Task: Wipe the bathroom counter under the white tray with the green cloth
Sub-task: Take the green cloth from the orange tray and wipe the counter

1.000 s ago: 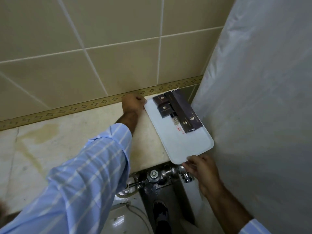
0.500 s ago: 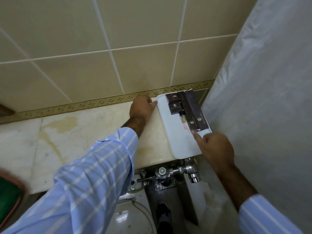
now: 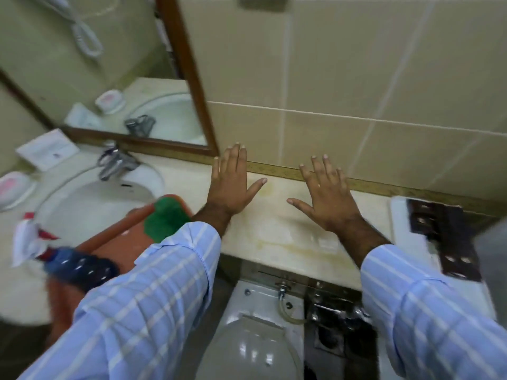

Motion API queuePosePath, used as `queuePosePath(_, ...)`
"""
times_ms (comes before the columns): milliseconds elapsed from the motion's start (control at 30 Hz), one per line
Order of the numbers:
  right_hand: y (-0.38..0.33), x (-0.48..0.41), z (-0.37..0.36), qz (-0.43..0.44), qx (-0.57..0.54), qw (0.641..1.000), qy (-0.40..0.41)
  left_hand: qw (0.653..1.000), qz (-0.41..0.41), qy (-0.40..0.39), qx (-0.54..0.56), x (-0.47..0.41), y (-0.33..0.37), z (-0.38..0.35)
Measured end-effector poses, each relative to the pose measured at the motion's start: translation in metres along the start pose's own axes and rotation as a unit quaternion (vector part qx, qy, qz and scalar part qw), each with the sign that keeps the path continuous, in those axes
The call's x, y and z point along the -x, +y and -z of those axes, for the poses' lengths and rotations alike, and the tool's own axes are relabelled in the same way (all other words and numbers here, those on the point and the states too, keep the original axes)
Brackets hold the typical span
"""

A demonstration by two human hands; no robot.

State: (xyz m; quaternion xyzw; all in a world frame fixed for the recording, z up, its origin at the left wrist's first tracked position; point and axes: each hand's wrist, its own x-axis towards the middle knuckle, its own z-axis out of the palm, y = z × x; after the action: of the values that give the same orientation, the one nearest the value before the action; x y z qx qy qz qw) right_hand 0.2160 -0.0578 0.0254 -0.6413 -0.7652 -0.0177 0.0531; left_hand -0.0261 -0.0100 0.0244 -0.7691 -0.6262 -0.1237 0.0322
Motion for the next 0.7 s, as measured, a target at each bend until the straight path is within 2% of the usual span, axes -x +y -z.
queuePosePath(233, -0.156, -0.045, -0.02, 0.157, -0.031, 0.987, -0.02, 0.987, 0.154, -0.018, -0.04, 0.066, -0.15, 0.023)
queuePosePath(333, -0.203, -0.046, -0.036, 0.191, -0.043, 0.978, -0.067, 0.979, 0.199, -0.037, -0.036, 0.095, -0.188, 0.017)
queuePosePath(433, -0.241, -0.043, -0.049, 0.164, -0.049, 0.973, -0.155, 0.968, 0.242, -0.069, -0.002, 0.115, -0.207, 0.003)
queuePosePath(500, -0.259, -0.038, -0.052, 0.12, -0.064, 0.967, -0.216, 0.947, 0.293, -0.105, 0.075, 0.123, -0.215, -0.013)
queuePosePath(567, -0.271, -0.033, -0.057, 0.074, -0.092, 0.967, -0.225, 0.929, 0.321, -0.129, 0.133, 0.125, -0.214, -0.026)
queuePosePath(700, -0.28, -0.034, -0.061, 0.005, -0.139, 0.969, -0.203, 0.911, 0.379, -0.095, 0.132, 0.113, -0.21, -0.035)
